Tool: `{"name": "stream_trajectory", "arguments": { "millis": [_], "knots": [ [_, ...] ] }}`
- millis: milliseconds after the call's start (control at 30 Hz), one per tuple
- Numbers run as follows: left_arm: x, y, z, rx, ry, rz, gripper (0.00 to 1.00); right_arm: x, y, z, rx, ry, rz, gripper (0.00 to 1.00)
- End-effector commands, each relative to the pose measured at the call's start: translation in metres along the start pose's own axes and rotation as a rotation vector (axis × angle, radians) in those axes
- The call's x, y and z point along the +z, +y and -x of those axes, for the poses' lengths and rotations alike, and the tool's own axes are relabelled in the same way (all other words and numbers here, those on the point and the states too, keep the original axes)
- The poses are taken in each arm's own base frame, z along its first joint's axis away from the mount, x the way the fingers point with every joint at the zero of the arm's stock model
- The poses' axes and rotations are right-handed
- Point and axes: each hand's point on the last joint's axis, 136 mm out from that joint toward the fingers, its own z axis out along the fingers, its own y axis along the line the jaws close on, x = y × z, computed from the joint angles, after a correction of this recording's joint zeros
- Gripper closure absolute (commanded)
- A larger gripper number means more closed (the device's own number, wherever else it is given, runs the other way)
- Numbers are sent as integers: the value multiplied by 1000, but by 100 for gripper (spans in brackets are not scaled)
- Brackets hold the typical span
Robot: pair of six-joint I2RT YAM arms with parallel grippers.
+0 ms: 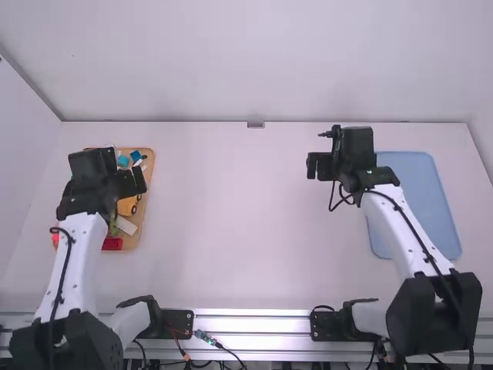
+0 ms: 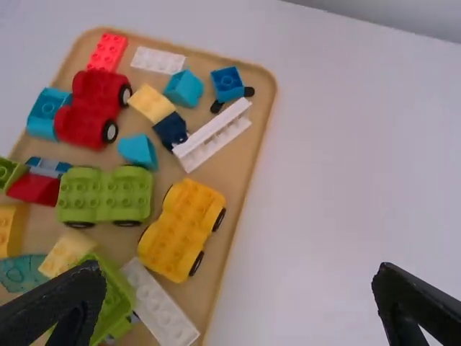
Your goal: Assemble lego blocks to make yellow taxi
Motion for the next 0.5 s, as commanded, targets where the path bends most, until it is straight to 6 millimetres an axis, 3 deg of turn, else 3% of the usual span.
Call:
{"name": "stream_trajectory", "arguments": {
  "millis": [0, 233, 467],
  "knots": [
    [7, -3, 16, 109, 12, -21, 1, 4, -1, 14, -26, 1, 2, 1],
    [39, 1, 14, 269, 144, -35, 1, 16, -5, 29, -75, 2, -5, 1],
    [89, 32, 5, 267, 294, -28, 1, 31, -23, 37, -58, -4, -29, 1]
  ]
}}
